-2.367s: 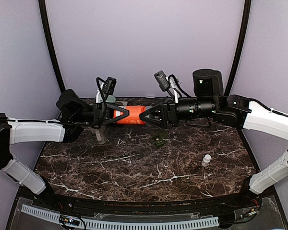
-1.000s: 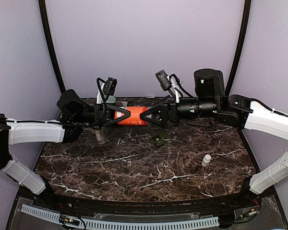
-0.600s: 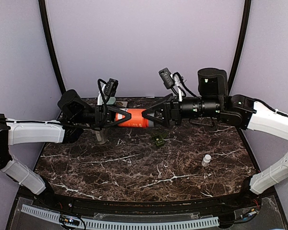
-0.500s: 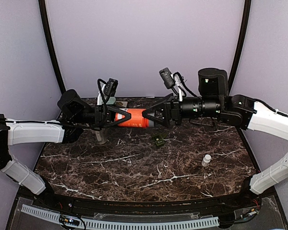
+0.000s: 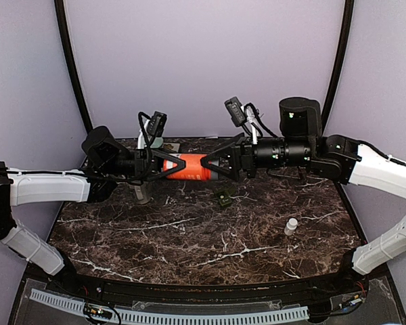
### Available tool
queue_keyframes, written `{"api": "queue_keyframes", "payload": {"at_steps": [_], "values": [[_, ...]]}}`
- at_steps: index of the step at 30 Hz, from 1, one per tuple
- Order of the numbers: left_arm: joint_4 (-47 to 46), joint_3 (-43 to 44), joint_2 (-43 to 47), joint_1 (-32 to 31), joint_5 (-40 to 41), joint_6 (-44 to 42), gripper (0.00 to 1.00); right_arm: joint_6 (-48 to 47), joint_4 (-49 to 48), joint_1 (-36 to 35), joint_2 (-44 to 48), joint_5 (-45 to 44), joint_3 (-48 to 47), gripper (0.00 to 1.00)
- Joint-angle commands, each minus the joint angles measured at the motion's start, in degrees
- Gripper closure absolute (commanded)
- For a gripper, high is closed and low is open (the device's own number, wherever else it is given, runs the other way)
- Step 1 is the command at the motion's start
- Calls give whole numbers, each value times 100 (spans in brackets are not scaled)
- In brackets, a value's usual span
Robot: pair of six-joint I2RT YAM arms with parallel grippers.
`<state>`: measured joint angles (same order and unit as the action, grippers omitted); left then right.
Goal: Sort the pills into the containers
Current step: Close the lid of the pill bottle on the pill bottle.
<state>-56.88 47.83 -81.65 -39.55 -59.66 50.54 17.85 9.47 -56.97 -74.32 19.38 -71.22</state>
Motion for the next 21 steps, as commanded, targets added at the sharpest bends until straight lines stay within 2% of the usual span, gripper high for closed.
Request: {"api": "queue_keyframes", "payload": {"at_steps": [1, 21], "values": [[-15, 32, 276, -28, 93, -187, 100, -26, -198, -45, 55, -28, -20, 22], [54, -14, 289, 17, 162, -238, 100, -170, -89, -121, 49, -191, -268, 21]]}}
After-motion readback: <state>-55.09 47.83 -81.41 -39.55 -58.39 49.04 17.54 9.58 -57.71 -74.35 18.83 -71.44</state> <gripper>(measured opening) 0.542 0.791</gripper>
